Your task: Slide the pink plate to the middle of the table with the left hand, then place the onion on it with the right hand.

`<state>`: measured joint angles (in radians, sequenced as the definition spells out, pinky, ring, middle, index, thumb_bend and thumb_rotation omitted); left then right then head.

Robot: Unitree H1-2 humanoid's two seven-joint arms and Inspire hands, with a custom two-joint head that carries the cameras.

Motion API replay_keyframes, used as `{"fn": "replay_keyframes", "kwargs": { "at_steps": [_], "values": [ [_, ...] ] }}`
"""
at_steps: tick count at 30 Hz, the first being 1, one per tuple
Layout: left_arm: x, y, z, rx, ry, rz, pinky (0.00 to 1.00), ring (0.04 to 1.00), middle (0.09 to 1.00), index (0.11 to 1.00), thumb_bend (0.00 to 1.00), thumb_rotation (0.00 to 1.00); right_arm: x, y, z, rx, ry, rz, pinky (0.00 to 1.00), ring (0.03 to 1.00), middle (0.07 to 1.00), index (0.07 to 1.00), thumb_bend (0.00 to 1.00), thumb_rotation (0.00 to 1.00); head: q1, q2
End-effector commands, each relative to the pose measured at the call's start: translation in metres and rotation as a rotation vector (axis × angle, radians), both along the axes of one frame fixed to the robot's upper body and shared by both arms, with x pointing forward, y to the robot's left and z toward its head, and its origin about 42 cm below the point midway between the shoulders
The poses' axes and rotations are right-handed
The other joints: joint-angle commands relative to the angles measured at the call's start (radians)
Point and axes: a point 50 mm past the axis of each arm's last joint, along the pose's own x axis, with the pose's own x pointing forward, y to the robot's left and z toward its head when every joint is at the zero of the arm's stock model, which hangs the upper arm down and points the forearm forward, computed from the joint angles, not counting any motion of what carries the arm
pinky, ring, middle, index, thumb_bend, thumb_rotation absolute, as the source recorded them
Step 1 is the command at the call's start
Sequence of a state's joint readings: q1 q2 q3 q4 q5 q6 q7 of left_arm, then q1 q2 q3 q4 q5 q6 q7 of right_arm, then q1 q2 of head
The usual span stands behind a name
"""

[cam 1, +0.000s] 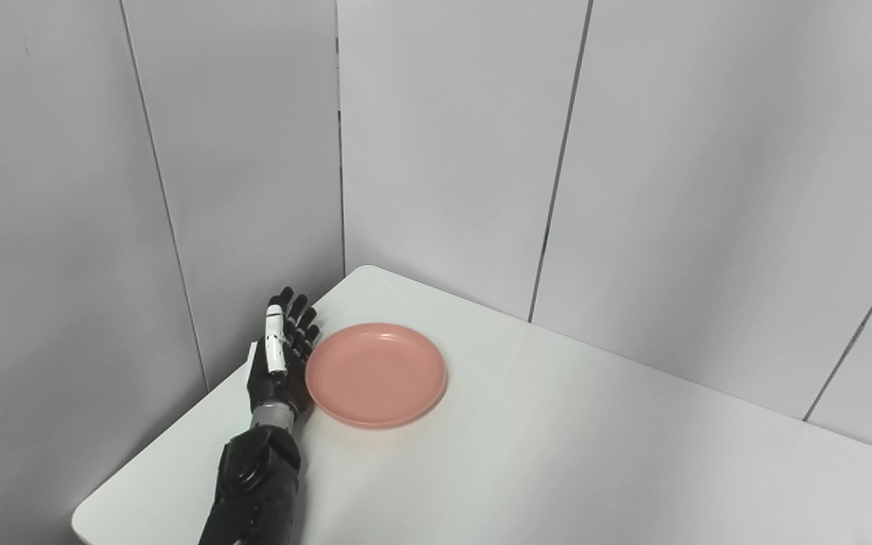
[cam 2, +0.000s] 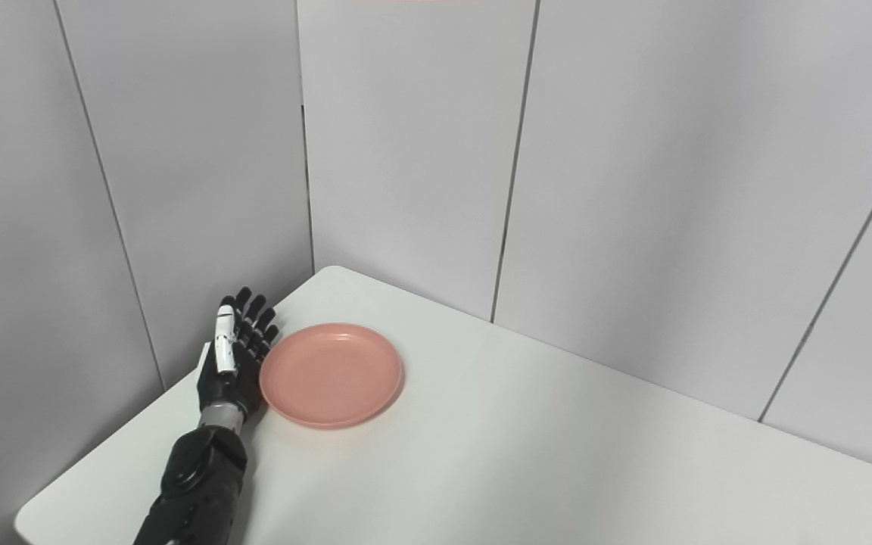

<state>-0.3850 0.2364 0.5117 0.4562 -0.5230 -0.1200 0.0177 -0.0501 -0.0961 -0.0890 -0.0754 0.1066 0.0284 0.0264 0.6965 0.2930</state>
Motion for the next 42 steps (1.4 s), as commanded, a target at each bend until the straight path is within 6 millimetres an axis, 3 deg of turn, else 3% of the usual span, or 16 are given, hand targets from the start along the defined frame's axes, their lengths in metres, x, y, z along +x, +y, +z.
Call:
{"fn": "replay_keyframes", "kwargs": {
  "at_steps": [1, 13, 24, 28, 33, 36, 42],
  "values": [
    [0.009, -0.007, -0.006, -0.020, 0.035, -0.048, 0.99, 0.965, 0.966, 0.950, 0.40, 1.00, -0.005, -0.006, -0.008, -0.004, 0.017, -0.008, 0.88, 0.689, 0.694, 0.782, 0.36, 0.84, 0.001, 0.001],
    [0.028, -0.016, -0.011, -0.054, 0.076, -0.169, 0.99, 0.969, 0.976, 0.958, 0.40, 1.00, -0.006, -0.005, -0.007, -0.004, 0.014, -0.011, 0.87, 0.656, 0.675, 0.758, 0.41, 0.83, -0.007, 0.009],
    [0.037, -0.037, -0.018, -0.066, 0.112, -0.267, 0.97, 0.965, 0.973, 0.965, 0.40, 1.00, -0.009, -0.004, -0.007, -0.006, 0.005, -0.001, 0.83, 0.648, 0.688, 0.735, 0.36, 0.83, -0.039, 0.026],
    [0.040, -0.047, -0.019, -0.060, 0.118, -0.313, 0.98, 0.968, 0.979, 0.971, 0.41, 1.00, -0.010, -0.004, -0.008, -0.005, 0.004, 0.008, 0.87, 0.687, 0.731, 0.746, 0.38, 0.84, -0.057, 0.036],
    [0.043, -0.057, -0.018, -0.052, 0.120, -0.347, 0.98, 0.973, 0.982, 0.979, 0.41, 1.00, -0.012, -0.001, -0.003, -0.012, 0.008, 0.003, 0.83, 0.730, 0.781, 0.759, 0.36, 0.86, -0.085, 0.053],
    [0.045, -0.064, -0.019, -0.042, 0.134, -0.371, 0.97, 0.963, 0.970, 0.968, 0.41, 1.00, -0.012, 0.002, -0.003, -0.013, 0.004, 0.002, 0.83, 0.805, 0.850, 0.796, 0.37, 0.88, -0.093, 0.055],
    [0.048, -0.076, -0.021, -0.026, 0.158, -0.428, 0.96, 0.957, 0.965, 0.957, 0.41, 1.00, -0.014, 0.006, -0.003, -0.007, 0.007, 0.002, 0.94, 0.935, 0.958, 0.898, 0.46, 0.92, -0.140, 0.072]
  ]
}}
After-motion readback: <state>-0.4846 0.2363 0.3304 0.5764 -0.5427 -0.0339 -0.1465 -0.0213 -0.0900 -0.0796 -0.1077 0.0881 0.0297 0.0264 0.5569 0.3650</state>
